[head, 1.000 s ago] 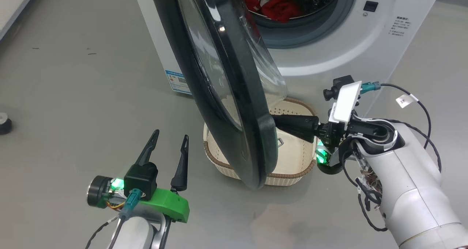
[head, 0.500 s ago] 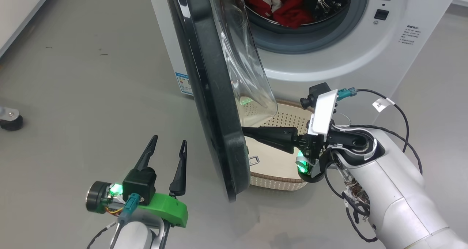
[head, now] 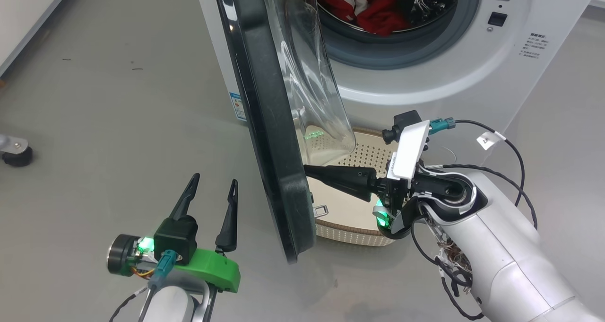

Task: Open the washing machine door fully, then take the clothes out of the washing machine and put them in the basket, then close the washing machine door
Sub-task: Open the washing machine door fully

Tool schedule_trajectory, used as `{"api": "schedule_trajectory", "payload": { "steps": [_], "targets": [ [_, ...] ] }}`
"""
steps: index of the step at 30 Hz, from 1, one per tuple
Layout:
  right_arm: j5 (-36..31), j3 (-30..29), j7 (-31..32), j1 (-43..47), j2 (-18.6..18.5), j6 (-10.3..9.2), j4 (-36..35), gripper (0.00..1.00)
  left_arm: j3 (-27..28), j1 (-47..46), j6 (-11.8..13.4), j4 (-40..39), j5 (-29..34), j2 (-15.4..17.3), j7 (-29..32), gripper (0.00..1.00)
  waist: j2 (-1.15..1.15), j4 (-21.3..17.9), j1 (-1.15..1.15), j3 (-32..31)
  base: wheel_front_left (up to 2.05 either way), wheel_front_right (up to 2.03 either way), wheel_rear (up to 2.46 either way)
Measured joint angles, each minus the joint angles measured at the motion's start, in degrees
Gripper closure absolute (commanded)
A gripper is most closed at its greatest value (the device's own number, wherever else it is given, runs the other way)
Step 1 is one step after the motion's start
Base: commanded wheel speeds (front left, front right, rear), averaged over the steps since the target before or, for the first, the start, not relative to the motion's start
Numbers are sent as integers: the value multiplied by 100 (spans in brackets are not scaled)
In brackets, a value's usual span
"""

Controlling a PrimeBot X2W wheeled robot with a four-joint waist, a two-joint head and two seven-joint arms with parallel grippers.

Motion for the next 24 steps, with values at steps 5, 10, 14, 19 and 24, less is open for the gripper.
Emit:
{"api": "schedule_trajectory", "payload": {
  "steps": [5, 10, 14, 19, 24],
  "targets": [
    [62, -62, -241, 77, 10, 0, -54, 100, 55, 2, 0, -15, 0, -1, 0, 0, 0, -30, 0, 19, 0, 0, 0],
    [176, -336, -512, 102, 18, 0, -189, 100, 93, 10, 0, -40, 0, -1, 0, 0, 0, -90, 0, 44, 0, 0, 0],
    [198, -638, -742, 182, 18, 0, -372, 100, 103, 12, 0, -51, 0, 0, 0, 0, 0, -128, 0, 59, 0, 0, 0],
    [110, -1002, -1077, 310, 0, 0, -610, 100, 120, 18, 0, -62, 0, 0, 0, 0, 0, -177, 0, 78, 0, 0, 0],
    [-203, -1200, -1392, 522, -185, 0, -824, 35, 153, 21, 0, -65, 0, 0, 0, 0, 0, -216, 0, 90, 0, 0, 0]
  ]
}}
